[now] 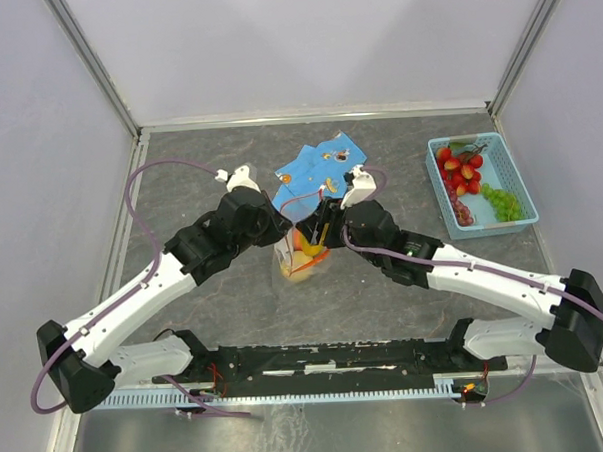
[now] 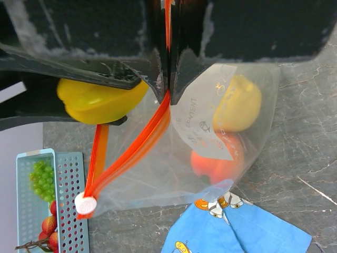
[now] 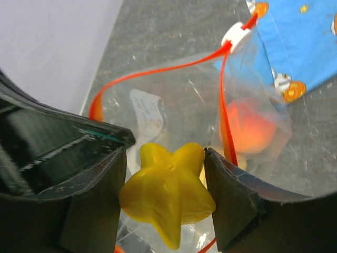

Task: Place the food in the zip-top bag and seal the zipper
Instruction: Place the fake fruit in the zipper food storage bag.

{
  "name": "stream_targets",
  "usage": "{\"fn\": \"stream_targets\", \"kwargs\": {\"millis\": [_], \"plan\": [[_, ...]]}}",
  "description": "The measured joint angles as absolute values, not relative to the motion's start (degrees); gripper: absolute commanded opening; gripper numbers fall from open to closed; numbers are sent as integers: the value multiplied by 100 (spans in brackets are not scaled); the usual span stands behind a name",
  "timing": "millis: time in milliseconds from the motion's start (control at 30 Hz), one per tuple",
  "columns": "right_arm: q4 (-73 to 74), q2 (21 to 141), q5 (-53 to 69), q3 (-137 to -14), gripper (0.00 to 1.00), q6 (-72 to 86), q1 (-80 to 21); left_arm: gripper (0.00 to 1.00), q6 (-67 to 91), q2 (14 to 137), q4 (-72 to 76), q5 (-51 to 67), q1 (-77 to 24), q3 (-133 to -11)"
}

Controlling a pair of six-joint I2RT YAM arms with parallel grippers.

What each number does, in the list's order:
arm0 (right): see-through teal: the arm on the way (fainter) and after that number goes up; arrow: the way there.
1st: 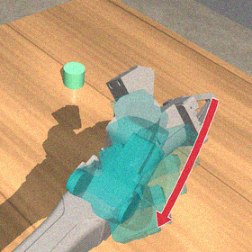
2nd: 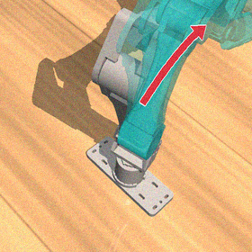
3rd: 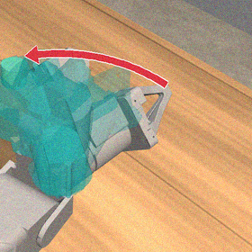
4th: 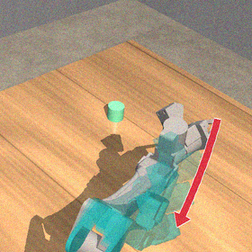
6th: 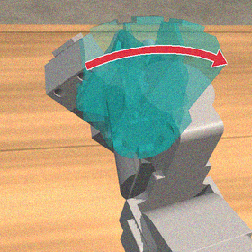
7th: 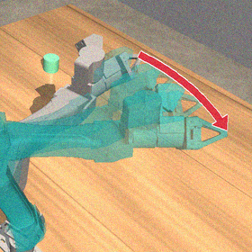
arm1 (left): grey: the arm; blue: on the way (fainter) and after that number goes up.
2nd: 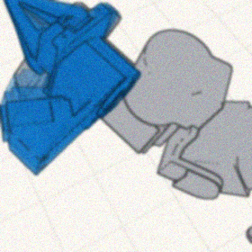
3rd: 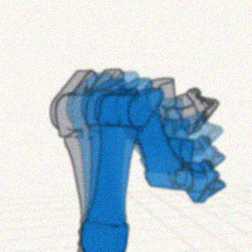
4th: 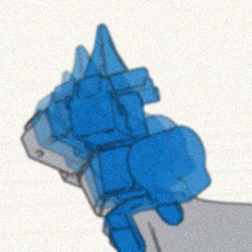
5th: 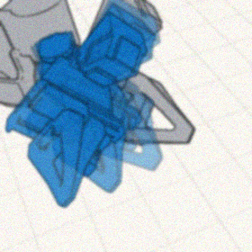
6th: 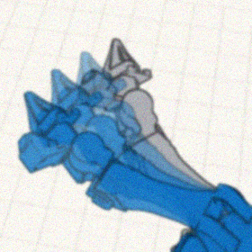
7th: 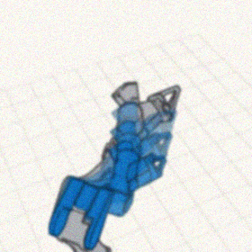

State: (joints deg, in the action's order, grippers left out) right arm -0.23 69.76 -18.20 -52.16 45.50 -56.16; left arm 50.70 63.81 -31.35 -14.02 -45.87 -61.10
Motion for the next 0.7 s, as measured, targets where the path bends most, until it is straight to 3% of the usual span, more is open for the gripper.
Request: {"fn": "stream_targets", "kwargs": {"millis": [267, 533, 700], "plan": [[1066, 7620, -1420, -5835, 53, 4871, -5625, 3, 5074, 6259, -3055, -1448, -4587, -6034], [1903, 8044, -805, -6434, 86, 4899, -5625, 3, 5074, 6132, -2991, -1476, -4587, -5953], [2298, 8044, -781, -6737, 91, 4668, -5625, 3, 5068, 6051, -2987, -1494, -4587, -5913]]}}
